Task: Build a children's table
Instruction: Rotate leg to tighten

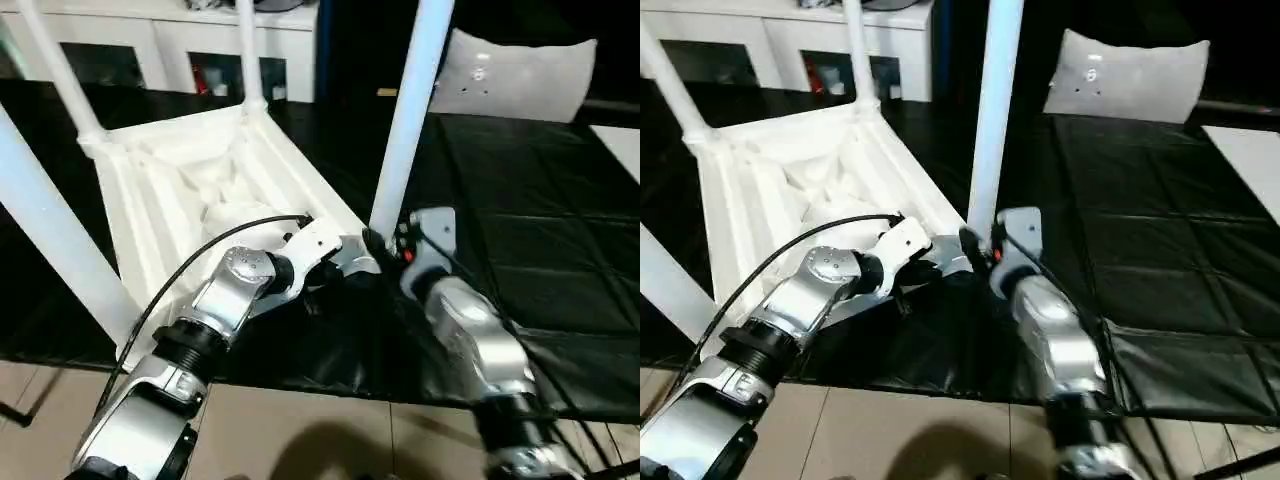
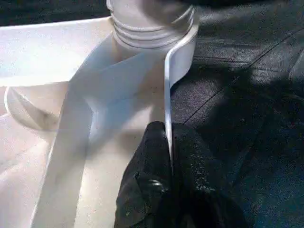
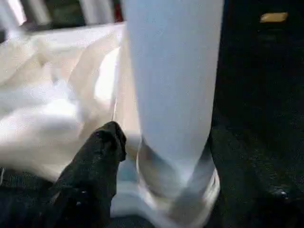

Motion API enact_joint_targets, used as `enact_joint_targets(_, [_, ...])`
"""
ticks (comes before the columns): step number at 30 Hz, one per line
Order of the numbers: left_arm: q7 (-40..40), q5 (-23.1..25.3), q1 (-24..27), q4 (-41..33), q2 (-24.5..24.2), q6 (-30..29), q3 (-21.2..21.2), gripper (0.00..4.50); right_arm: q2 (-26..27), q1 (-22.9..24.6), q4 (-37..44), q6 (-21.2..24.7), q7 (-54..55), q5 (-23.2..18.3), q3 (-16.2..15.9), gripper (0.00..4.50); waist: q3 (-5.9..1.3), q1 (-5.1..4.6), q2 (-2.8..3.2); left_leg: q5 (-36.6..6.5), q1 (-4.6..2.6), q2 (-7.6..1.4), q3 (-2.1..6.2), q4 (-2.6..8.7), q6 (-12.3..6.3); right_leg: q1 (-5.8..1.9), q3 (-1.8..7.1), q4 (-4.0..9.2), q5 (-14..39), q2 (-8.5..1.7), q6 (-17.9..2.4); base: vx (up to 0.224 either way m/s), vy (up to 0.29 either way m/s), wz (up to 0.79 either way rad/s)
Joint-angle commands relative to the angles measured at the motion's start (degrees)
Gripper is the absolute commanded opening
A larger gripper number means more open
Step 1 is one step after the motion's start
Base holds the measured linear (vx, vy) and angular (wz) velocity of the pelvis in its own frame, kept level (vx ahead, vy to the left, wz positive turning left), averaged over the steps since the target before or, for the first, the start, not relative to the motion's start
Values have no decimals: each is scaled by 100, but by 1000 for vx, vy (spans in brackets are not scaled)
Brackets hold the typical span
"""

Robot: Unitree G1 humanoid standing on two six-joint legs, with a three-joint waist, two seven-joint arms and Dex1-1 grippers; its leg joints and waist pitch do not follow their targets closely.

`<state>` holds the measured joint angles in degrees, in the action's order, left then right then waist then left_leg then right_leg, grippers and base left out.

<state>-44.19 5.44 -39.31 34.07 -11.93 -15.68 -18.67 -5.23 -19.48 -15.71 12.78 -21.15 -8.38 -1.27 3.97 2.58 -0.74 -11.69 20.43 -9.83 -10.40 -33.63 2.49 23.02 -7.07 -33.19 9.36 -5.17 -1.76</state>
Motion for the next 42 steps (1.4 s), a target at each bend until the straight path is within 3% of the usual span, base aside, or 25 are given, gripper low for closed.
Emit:
enact_joint_targets(1, [-121, -69, 98, -98, -35, 372, 29, 0, -114, 61, 221, -32, -423, -97, -63, 344, -336, 25, -61, -541, 19, -333, 122, 371, -581, -350, 404, 378, 1370, -481, -990, 0, 0, 0])
enact_joint_targets(4, [-554, -111, 159, -81, -299, 625, -9, 0, -658, 141, 415, 21, -1165, -355, 120, 370, -311, 9, -55, -838, 13, -345, 146, 396, -485, -341, 388, 444, 1956, -467, -798, 0, 0, 0])
enact_joint_targets(7, [-878, -157, 212, -89, -449, 785, -53, 0, -1032, 153, 489, -24, -1716, -499, 130, 404, -296, 16, -59, -907, -20, -357, 134, 395, -474, -309, 406, 468, 2031, -462, -770, 0, 0, 0])
enact_joint_targets(11, [-1952, -252, 321, -117, -849, 1458, -331, 0, -1804, -27, 441, -207, -3094, -795, 41, 404, -325, 48, -38, -875, -16, -358, 139, 377, -559, -325, 401, 428, 1823, -476, -907, 0, 0, 0])
enact_joint_targets(18, [-2979, -343, 389, -254, -1208, 1809, -548, 0, -2296, -206, 346, -179, -4559, -1005, -363, 404, -340, 163, -19, -674, -49, -422, 125, 379, -626, -312, 412, 320, 1213, -472, -1247, 0, 0, 0])
enact_joint_targets(19, [-3133, -355, 400, -284, -1262, 1858, -582, 0, -2353, -249, 304, -146, -4787, -1020, -457, 378, -343, 181, -12, -655, -54, -429, 117, 377, -624, -309, 414, 312, 1150, -467, -1269, 0, 0, 0])
enact_joint_targets(22, [-3441, -331, 399, -309, -1366, 2019, -667, 0, -2430, -435, 81, -107, -5294, -1032, -658, 364, -347, 247, -37, -618, -54, -427, 99, 368, -627, -307, 411, 264, 940, -471, -1392, 0, 0, 0])
enact_joint_targets(27, [-3697, -326, 364, -288, -1440, 2164, -747, 0, -2455, -693, -216, -161, -5795, -951, -872, 325, -332, 300, -78, -695, -49, -433, 95, 377, -502, -314, 426, 282, 1230, -501, -1308, 0, 0, 0])
enact_joint_targets(28, [-3740, -328, 350, -287, -1447, 2177, -754, 0, -2463, -742, -270, -164, -5902, -958, -920, 325, -327, 302, -70, -703, -50, -438, 96, 383, -488, -311, 428, 293, 1274, -505, -1293, 0, 0, 0])
enact_joint_targets(29, [-3771, -331, 341, -291, -1451, 2181, -758, 0, -2471, -777, -305, -154, -5987, -969, -958, 294, -324, 303, -81, -731, -53, -434, 94, 383, -459, -305, 422, 298, 1345, -499, -1280, 0, 0, 0])
enact_joint_targets(33, [-3857, -328, 320, -281, -1451, 2207, -751, 0, -2495, -874, -422, -151, -6245, -948, -1079, 283, -326, 304, -100, -678, -56, -445, 96, 385, -452, -302, 426, 289, 1291, -496, -1260, 0, 0, 0])
enact_joint_targets(35, [-3888, -316, 297, -246, -1445, 2249, -758, 0, -2511, -929, -501, -161, -6407, -912, -1178, 243, -330, 308, -98, -647, -53, -438, 93, 380, -468, -306, 425, 284, 1266, -498, -1277, 0, 0, 0])
enact_joint_targets(38, [-3886, -307, 285, -217, -1433, 2274, -749, 0, -2491, -955, -543, -174, -6489, -918, -1188, 239, -334, 315, -101, -569, -54, -440, 90, 376, -482, -306, 427, 269, 1170, -495, -1308, 0, 0, 0])
enact_joint_targets(40, [-3885, -306, 282, -208, -1429, 2280, -746, 0, -2485, -969, -568, -181, -6517, -918, -1192, 205, -335, 328, -102, -549, -59, -443, 87, 373, -505, -303, 428, 260, 1115, -493, -1323, 0, 0, 0])
enact_joint_targets(42, [-3867, -299, 275, -174, -1424, 2295, -728, 0, -2483, -953, -539, -158, -6579, -948, -1211, 202, -337, 346, -100, -565, -60, -445, 86, 373, -507, -305, 427, 266, 1148, -500, -1319, 0, 0, 0])
